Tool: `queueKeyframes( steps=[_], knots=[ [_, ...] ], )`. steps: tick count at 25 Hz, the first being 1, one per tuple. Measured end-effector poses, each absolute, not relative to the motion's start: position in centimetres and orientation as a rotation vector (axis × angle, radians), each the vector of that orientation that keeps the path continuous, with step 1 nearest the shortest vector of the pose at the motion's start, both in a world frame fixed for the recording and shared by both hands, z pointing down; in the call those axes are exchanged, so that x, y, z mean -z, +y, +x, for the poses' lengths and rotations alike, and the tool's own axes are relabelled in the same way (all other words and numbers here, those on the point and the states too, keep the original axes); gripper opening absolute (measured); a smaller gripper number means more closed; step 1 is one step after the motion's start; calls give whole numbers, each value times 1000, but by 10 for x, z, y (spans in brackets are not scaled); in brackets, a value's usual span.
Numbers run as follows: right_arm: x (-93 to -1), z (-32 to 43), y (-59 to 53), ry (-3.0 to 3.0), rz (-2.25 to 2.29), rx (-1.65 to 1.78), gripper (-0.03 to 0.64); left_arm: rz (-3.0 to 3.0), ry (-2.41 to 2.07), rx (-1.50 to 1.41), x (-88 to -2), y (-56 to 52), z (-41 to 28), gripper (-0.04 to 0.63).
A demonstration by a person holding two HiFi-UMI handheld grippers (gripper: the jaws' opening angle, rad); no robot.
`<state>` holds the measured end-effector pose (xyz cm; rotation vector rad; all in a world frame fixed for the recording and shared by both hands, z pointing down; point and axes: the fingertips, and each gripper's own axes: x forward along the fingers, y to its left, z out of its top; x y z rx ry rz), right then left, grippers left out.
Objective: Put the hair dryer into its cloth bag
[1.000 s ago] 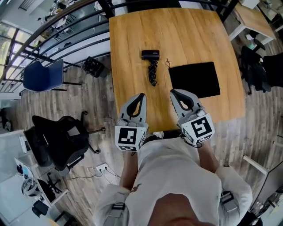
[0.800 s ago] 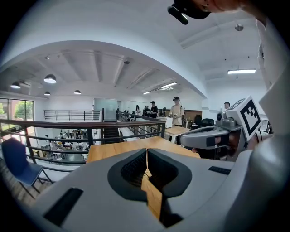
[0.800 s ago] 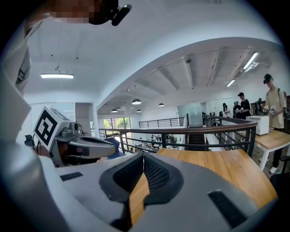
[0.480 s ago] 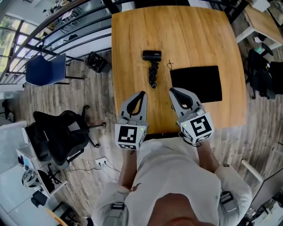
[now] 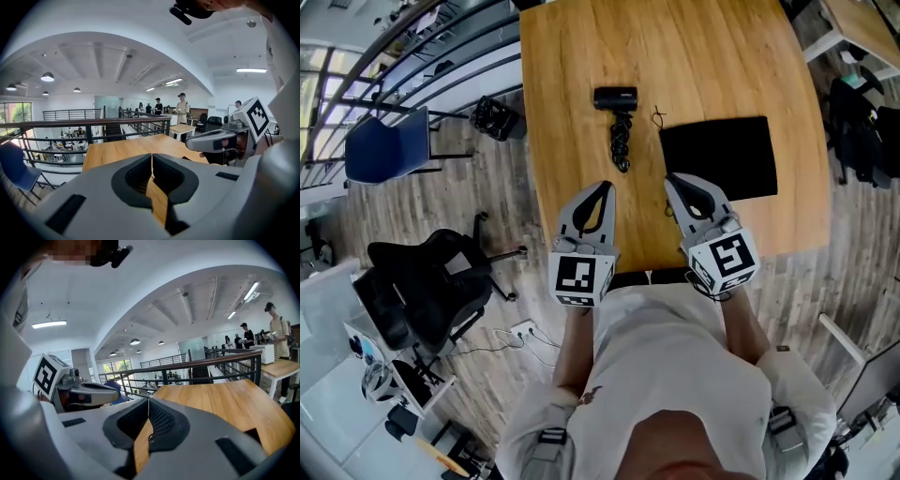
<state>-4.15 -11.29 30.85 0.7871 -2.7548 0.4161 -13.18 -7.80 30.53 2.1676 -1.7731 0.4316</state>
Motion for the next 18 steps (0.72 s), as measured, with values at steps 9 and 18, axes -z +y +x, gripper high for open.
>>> queueKeyframes(
  steps=[9,18],
  knots=[
    [-347,-39,-112,-2647,905,-463,21,2196,-1677,-457,-339,-92,-134,25],
    [-381,-44,-114,-2559,966,-494,21,2184,-1640,-493,-380,-108,-141,25]
  ],
)
